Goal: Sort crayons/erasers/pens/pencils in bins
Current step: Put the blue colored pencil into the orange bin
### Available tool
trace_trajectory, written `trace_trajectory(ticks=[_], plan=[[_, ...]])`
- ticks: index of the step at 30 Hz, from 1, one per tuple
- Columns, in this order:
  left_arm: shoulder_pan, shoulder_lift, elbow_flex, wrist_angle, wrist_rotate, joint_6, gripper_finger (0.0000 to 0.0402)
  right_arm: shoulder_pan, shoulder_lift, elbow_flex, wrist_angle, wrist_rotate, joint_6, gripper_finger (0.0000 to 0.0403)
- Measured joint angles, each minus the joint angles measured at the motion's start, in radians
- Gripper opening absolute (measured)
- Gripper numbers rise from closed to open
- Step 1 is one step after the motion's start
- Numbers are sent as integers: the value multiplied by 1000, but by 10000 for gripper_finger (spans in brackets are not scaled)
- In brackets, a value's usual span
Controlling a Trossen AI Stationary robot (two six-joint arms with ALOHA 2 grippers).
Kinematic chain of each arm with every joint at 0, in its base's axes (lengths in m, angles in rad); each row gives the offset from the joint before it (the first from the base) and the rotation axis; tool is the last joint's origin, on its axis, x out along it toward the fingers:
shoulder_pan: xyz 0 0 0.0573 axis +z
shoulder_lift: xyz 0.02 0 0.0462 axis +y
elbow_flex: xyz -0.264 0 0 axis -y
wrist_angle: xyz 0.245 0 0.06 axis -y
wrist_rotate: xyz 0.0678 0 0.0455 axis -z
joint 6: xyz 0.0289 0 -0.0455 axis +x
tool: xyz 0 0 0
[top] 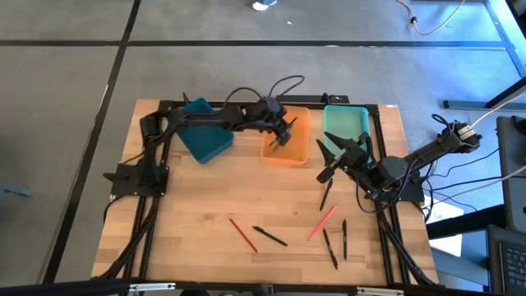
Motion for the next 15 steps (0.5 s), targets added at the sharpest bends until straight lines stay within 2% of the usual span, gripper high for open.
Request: trace_trajectory(ticks=[4,15], plan=[[27,57,39,-1,-3,-5,14,0,0,0,0,1,-1,156],[80,160,38,-37,27,-59,20,0,0,0,1,2,2,156]])
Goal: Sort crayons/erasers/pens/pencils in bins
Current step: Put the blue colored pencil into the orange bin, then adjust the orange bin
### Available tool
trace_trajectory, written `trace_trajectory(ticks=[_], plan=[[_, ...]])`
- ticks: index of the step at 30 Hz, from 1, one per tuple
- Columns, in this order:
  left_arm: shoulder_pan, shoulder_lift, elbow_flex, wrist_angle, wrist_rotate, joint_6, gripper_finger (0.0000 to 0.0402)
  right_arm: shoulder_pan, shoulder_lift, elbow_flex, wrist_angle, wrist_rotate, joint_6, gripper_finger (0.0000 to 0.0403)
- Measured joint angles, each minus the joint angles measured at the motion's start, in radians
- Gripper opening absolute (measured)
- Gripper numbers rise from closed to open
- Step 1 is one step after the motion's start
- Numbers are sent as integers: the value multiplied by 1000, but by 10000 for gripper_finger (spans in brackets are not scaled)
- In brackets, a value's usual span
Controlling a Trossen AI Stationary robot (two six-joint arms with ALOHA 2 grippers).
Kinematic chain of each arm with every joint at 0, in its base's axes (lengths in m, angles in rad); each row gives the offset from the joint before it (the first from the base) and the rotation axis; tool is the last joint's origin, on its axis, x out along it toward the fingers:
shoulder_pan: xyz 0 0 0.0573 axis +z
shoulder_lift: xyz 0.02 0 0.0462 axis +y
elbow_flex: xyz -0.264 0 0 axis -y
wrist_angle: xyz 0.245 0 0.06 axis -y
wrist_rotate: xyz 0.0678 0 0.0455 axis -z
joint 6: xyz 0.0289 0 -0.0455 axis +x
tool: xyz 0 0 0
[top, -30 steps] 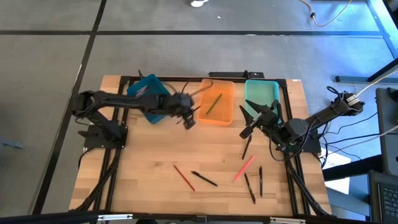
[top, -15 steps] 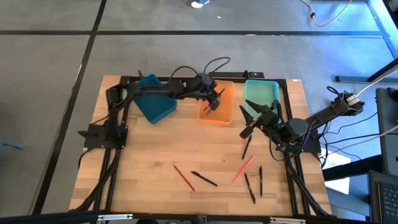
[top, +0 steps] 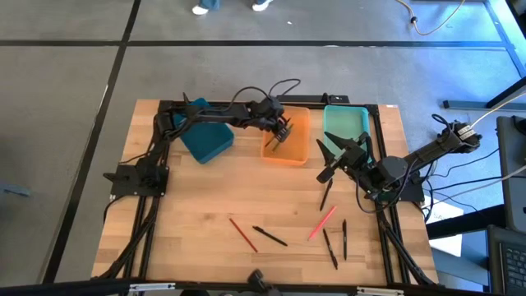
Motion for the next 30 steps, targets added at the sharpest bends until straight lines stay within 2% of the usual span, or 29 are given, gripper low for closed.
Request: trace_trajectory(ticks=[12,24,30], plan=[[7,25,0,1,22,6,85,-5,0,0,2,0,1,156],[-10,25,0,1,18,65,92,-5,0,0,2,1,1,156],[-69,-2,2,-38,119,145,92,-5,0,0,-4,3,0,156]])
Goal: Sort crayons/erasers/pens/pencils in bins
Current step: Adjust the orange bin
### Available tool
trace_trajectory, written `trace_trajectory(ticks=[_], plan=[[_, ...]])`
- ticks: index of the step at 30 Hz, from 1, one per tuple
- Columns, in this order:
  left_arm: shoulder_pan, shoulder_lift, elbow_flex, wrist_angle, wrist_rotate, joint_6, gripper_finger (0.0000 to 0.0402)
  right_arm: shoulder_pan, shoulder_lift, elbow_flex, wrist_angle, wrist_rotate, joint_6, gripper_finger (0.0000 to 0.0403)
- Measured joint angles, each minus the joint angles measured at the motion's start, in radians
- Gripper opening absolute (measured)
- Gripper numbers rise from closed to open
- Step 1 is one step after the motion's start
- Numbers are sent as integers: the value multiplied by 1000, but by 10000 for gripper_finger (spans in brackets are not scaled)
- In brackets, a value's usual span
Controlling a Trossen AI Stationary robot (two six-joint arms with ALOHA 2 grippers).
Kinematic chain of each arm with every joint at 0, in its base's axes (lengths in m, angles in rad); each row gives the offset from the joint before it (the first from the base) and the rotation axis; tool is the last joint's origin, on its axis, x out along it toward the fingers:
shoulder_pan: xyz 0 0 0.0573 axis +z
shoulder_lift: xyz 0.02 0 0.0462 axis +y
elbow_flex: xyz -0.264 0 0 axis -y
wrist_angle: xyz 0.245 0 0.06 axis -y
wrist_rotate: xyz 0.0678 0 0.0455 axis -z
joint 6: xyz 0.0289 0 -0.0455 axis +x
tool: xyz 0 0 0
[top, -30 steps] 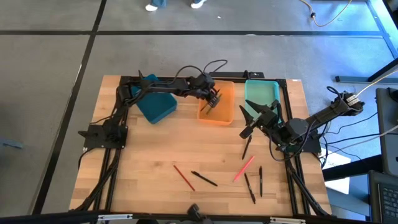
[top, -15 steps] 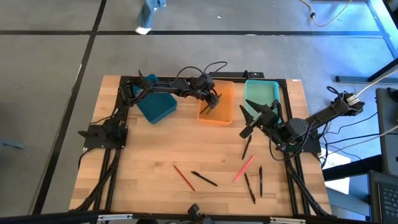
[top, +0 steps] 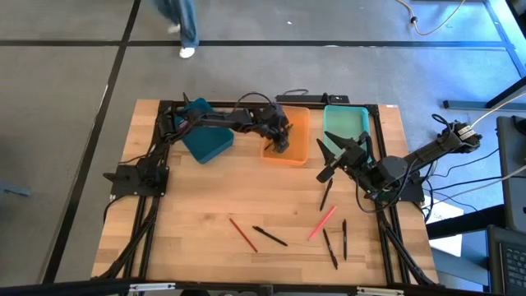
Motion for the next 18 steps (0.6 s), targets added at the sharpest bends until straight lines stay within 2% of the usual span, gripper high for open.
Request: trace_trajectory(ticks=[3,6,9,14,18], plan=[[-70,-41,0,-105,-11,89,92,0,0,0,-8,0,-1,156],[-163,-85,-18,-202,-84,150,92,0,0,0,-12,19,-4,156],[-271,-122,-55,-244,-113,185,92,0,0,0,-13,43,-30,156],[-444,-142,-128,-245,-90,256,92,0,0,0,-8,60,-48,156],[-541,-142,-162,-233,-223,291,92,4,0,0,5,60,-48,156]])
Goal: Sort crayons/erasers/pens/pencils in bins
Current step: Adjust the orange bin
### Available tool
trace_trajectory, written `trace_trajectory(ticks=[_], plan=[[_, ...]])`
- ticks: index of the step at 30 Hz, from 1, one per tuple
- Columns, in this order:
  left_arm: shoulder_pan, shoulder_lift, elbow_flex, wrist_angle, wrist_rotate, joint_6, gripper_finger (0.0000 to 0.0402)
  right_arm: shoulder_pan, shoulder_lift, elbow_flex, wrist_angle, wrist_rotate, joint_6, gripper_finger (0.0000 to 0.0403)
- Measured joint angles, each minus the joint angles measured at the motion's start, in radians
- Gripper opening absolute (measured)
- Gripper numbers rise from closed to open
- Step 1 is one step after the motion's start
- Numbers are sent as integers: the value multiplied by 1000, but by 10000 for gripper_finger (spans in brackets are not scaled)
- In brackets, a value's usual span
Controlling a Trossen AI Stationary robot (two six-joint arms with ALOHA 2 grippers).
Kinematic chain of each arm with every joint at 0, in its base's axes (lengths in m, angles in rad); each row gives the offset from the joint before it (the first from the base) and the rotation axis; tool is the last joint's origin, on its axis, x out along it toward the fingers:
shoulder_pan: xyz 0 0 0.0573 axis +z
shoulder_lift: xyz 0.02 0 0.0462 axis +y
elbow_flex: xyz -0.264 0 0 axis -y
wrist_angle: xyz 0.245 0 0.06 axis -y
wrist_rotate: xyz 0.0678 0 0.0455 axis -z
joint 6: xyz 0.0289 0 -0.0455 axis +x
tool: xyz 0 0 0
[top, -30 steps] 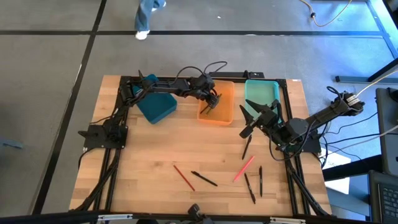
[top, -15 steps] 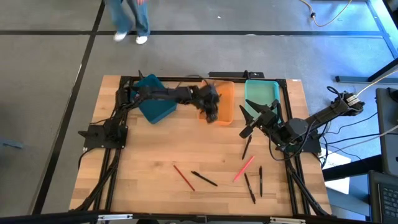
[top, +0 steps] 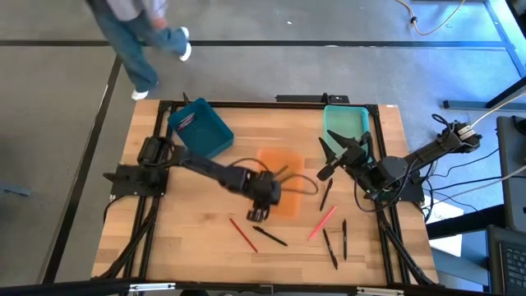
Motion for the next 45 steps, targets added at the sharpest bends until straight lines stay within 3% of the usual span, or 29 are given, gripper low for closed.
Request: trace_trajectory(ticks=[5,16,24,27,32,35,40,45], plan=[[-33,0,-3,2,-143,-17,92,0,0,0,3,-1,48,156],[65,0,13,-31,-146,-37,92,0,0,0,5,-18,48,156],[-7,-44,107,-115,-140,21,92,0,0,0,0,-18,17,156],[-59,-80,121,-96,-82,70,92,0,0,0,2,-14,16,156],[-129,-68,118,-73,143,124,92,0,0,0,7,-18,23,156],[-156,-28,109,-60,179,138,92,0,0,0,8,-21,27,156],[-160,31,74,-38,154,140,92,0,0,0,10,-44,50,156],[-124,45,51,-24,14,120,92,0,0,0,9,-45,49,156]])
